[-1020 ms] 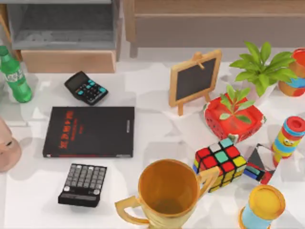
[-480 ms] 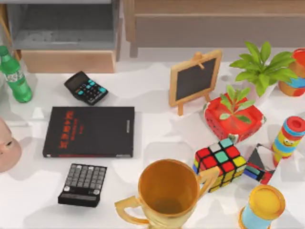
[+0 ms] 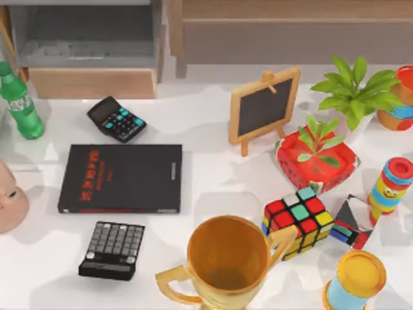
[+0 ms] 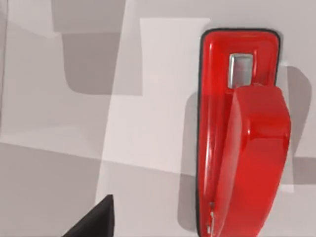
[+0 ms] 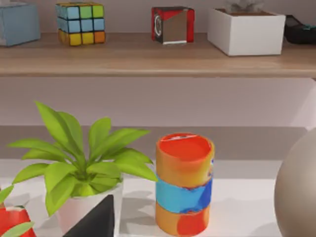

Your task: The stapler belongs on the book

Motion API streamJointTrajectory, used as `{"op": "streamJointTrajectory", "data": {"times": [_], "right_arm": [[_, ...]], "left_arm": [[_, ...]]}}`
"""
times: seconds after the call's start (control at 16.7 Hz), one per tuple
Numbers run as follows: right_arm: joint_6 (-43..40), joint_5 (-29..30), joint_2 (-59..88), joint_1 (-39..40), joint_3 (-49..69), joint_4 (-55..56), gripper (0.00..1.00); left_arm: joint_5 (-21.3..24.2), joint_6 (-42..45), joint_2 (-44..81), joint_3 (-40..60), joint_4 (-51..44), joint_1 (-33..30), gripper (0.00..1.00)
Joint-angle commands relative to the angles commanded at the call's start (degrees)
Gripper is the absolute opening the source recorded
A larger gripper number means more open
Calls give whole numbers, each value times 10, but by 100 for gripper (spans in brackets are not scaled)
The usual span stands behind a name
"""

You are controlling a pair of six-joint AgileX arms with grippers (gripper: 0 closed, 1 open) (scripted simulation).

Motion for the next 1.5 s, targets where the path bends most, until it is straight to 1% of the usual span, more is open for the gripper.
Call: {"op": "streamJointTrajectory", "data": {"times": [0.12, 0.48, 0.72, 0.9, 1.2, 1.5], "right_arm": [[0, 0, 0, 0, 0, 0, 100], [0, 0, 0, 0, 0, 0, 100], [0, 0, 0, 0, 0, 0, 100], [0, 0, 0, 0, 0, 0, 100], [0, 0, 0, 0, 0, 0, 100], [0, 0, 0, 0, 0, 0, 100]], "left_arm": [[0, 0, -13, -19, 7, 1, 100], [-1, 6, -86, -140, 53, 7, 100], [-1, 11, -94, -184, 91, 13, 100], [0, 10, -71, -183, 112, 12, 100], [0, 1, -19, -143, 126, 2, 100], [0, 0, -15, -140, 127, 1, 100]]}}
